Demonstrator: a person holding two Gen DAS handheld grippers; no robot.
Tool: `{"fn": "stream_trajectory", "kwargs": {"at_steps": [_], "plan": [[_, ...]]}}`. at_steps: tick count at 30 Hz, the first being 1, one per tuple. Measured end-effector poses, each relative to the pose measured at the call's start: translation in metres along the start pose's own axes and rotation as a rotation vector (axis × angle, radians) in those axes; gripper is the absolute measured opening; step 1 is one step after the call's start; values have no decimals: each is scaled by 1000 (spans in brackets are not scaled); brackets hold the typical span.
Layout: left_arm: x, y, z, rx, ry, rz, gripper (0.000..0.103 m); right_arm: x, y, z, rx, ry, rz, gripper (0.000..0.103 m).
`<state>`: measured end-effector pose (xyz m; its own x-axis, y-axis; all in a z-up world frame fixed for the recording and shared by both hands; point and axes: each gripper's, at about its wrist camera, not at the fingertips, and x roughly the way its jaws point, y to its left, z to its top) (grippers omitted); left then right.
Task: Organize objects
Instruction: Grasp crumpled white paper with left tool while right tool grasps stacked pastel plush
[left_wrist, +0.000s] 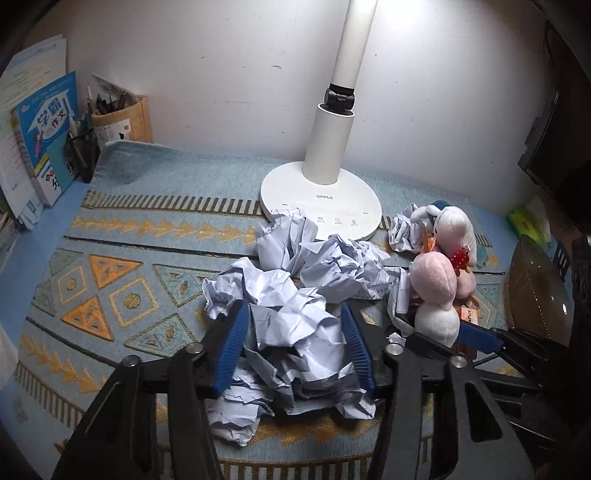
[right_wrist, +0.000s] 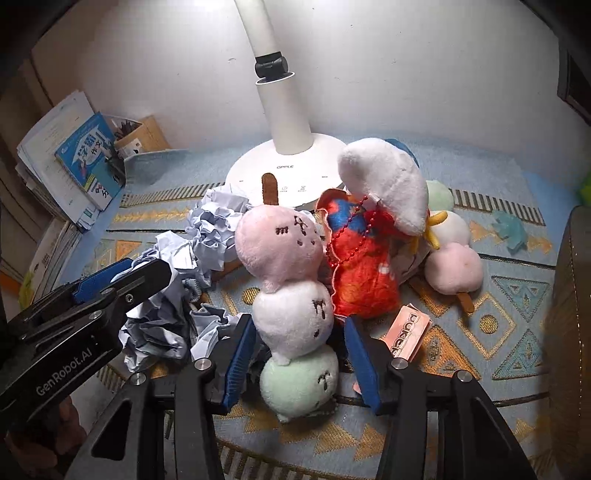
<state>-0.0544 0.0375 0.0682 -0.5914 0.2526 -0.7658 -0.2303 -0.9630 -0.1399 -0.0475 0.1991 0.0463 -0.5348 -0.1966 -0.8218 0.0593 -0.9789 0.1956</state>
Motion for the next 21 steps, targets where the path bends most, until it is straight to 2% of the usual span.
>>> {"fn": "stream_trajectory", "kwargs": {"at_steps": [1, 2, 3, 6, 10, 17, 21], "plan": [[2, 0, -1, -6, 1, 12, 36, 0, -2, 0, 8, 0, 5, 41], [4, 1, -1, -15, 3, 18, 34, 0, -4, 1, 15, -4, 17, 39], [5, 2, -1, -22, 2, 16, 34, -1, -5, 1, 16, -9, 36, 33], [1, 6, -2, -53, -2, -5, 32, -4, -9, 1, 24, -4, 47, 32], [-21, 12, 2, -90, -43, -31, 29, -19, -21, 0, 102, -21, 111, 32], [-56, 4, 7, -112, -94, -40, 28, -64, -35, 7, 145, -123, 105, 32], [-75, -18, 19, -71, -138, -95, 28, -95, -56, 14, 174, -196, 89, 32]]}}
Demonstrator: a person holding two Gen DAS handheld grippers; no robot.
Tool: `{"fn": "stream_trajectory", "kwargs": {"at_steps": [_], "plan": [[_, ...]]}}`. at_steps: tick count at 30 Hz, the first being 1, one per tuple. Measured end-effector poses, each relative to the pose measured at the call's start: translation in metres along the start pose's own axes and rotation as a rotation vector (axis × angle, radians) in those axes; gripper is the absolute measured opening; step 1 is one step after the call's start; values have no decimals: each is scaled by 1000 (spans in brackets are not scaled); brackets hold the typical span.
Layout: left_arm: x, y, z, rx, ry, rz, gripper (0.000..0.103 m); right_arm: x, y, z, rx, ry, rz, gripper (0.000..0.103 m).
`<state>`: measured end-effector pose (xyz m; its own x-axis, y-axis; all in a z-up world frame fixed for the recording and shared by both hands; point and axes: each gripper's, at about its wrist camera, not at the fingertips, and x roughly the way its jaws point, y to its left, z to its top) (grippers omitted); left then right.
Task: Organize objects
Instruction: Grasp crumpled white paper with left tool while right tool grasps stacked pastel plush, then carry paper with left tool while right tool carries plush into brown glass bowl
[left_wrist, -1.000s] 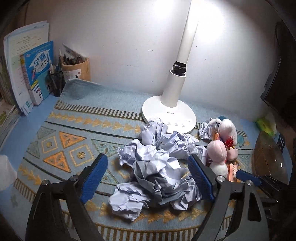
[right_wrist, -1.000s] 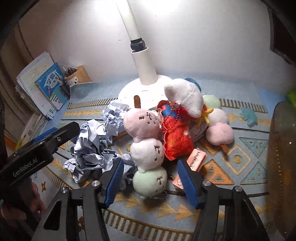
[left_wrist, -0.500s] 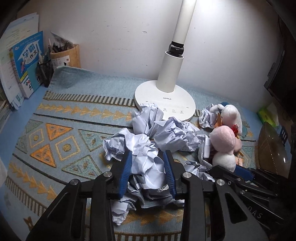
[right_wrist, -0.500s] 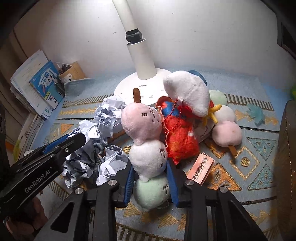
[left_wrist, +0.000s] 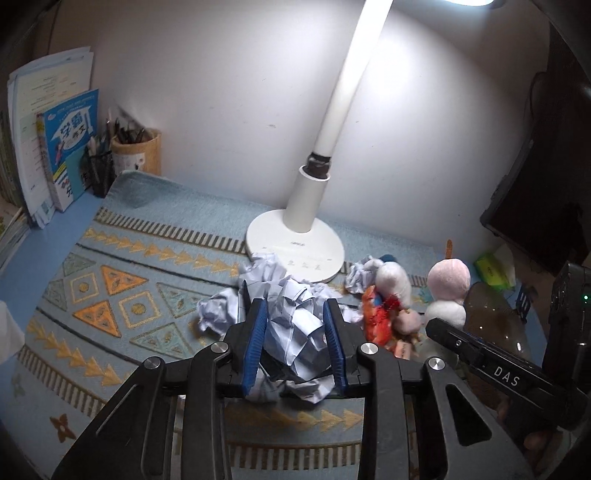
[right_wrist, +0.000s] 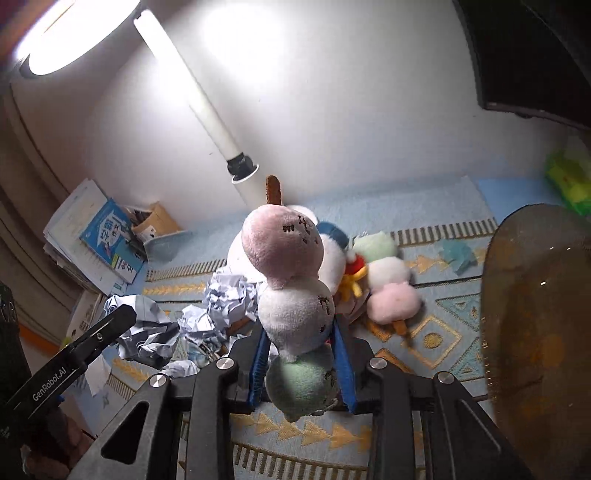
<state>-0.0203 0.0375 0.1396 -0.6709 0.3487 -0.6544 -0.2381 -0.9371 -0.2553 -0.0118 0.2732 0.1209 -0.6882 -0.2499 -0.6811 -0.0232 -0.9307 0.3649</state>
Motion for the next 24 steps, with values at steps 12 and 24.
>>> {"fn": "stream_trajectory", "kwargs": {"at_steps": [12, 24], "plan": [[26, -195, 39, 397, -42, -374, 28, -99, -106, 9, 158, -219, -374, 32], [130, -289, -13, 494, 249, -425, 28, -82, -208, -34, 347, -46, -522, 33]]}}
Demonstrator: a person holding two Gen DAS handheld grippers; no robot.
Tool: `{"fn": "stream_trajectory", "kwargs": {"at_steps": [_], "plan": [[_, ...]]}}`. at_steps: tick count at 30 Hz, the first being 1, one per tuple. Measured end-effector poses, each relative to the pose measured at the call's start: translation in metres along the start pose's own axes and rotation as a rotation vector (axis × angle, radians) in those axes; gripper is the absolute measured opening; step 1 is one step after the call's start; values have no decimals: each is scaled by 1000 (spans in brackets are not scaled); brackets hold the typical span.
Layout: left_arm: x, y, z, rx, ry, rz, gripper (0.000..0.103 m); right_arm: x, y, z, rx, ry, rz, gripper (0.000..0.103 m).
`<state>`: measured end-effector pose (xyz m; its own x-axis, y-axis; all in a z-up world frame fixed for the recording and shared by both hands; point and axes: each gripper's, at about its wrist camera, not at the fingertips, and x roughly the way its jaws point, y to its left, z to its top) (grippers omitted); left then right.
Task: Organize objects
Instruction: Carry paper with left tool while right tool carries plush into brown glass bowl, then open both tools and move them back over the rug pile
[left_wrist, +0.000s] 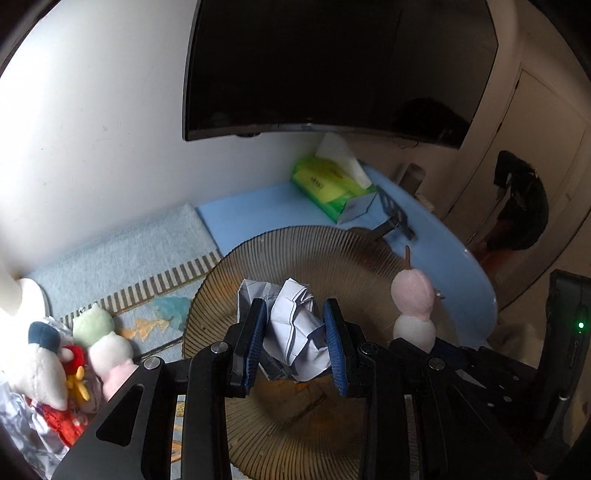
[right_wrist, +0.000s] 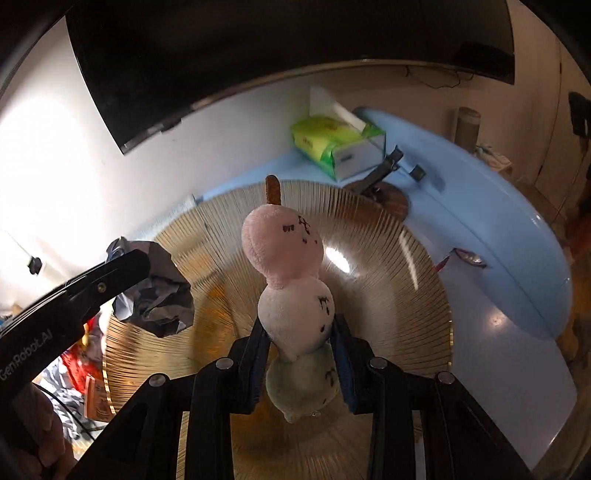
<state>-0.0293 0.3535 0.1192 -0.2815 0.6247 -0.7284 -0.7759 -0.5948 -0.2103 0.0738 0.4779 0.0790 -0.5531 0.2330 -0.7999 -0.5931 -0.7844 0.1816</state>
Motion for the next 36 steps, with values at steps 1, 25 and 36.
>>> {"fn": "stream_trajectory", "kwargs": {"at_steps": [1, 25, 36], "plan": [[4, -1, -2, 12, 12, 12, 29, 4, 0, 0, 0, 2, -8, 33], [-167, 70, -68, -92, -273, 292, 85, -83, 111, -30, -218, -276, 246, 90], [-185, 134, -189, -278, -78, 635, 100, -51, 216, -113, -466, -85, 418, 103]]}}
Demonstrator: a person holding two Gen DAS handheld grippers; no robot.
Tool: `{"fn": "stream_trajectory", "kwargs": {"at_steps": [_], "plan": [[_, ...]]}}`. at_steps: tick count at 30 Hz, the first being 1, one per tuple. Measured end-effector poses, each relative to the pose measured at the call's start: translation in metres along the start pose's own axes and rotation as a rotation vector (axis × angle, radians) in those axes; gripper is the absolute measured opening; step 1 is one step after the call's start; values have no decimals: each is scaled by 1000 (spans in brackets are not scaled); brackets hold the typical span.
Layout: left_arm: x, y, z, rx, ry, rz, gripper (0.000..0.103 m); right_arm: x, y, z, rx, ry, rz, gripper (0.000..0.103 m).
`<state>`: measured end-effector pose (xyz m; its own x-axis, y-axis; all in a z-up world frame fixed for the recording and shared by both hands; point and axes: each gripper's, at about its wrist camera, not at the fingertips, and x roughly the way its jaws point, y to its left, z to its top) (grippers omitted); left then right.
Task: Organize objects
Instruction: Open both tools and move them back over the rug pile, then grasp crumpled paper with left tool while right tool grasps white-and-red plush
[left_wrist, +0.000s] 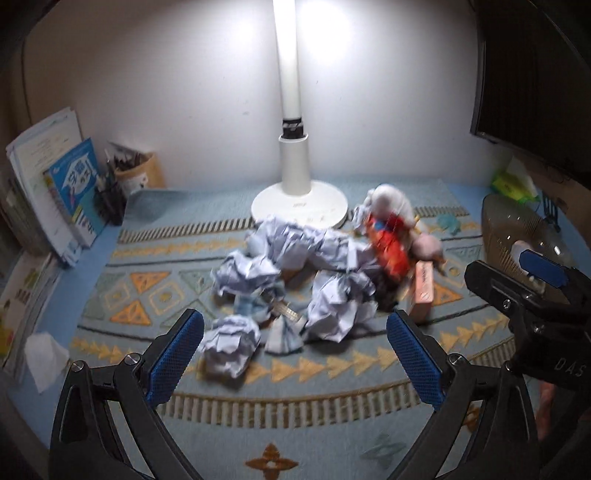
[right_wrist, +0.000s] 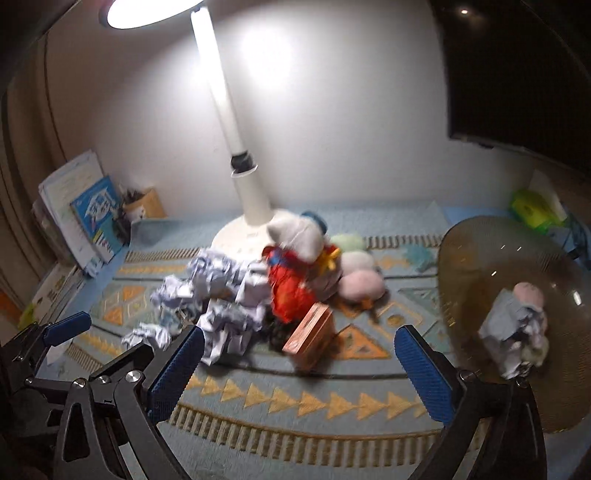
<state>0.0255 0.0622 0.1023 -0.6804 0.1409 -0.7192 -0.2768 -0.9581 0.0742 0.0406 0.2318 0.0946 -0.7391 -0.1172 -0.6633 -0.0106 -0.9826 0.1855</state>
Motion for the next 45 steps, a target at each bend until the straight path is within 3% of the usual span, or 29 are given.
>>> {"fn": "stream_trajectory", "kwargs": {"at_steps": [4, 9, 14, 19, 25, 27, 29, 31, 37, 39, 41, 43, 45], "plan": [[12, 5, -25, -9, 59, 36, 100, 28, -5, -24, 50, 150, 78, 103], [28, 2, -42, -59, 139, -13, 100, 40, -15, -35, 74, 223, 39, 103], [33, -1, -41, -56, 147, -37, 100, 38, -23, -31, 91, 221, 10, 103], [26, 10, -22, -67, 74, -36, 100, 33, -22, 2, 62, 121, -19, 103], [27, 52, 7, -160, -21, 59, 99, 57, -21, 52, 64, 68, -75, 103], [33, 65, 9, -195, -10, 29, 98, 71, -22, 64, 82, 77, -77, 103], [42, 72, 6, -208, 17, -5, 82, 83, -24, 73, 83, 78, -87, 103], [53, 75, 1, -226, 63, -16, 77, 96, -23, 81, 57, 83, -103, 103], [77, 62, -9, -187, 141, -79, 75, 125, -18, 88, 11, 126, -152, 103], [81, 56, -9, -163, 138, -80, 71, 128, -14, 89, -18, 129, -157, 98], [85, 57, -9, -174, 146, -80, 51, 131, -10, 89, -53, 147, -154, 81], [89, 61, -8, -198, 159, -86, 44, 134, -10, 87, -58, 190, -122, 68], [90, 68, -7, -232, 167, -107, 43, 132, -11, 86, -32, 201, -77, 58]]}}
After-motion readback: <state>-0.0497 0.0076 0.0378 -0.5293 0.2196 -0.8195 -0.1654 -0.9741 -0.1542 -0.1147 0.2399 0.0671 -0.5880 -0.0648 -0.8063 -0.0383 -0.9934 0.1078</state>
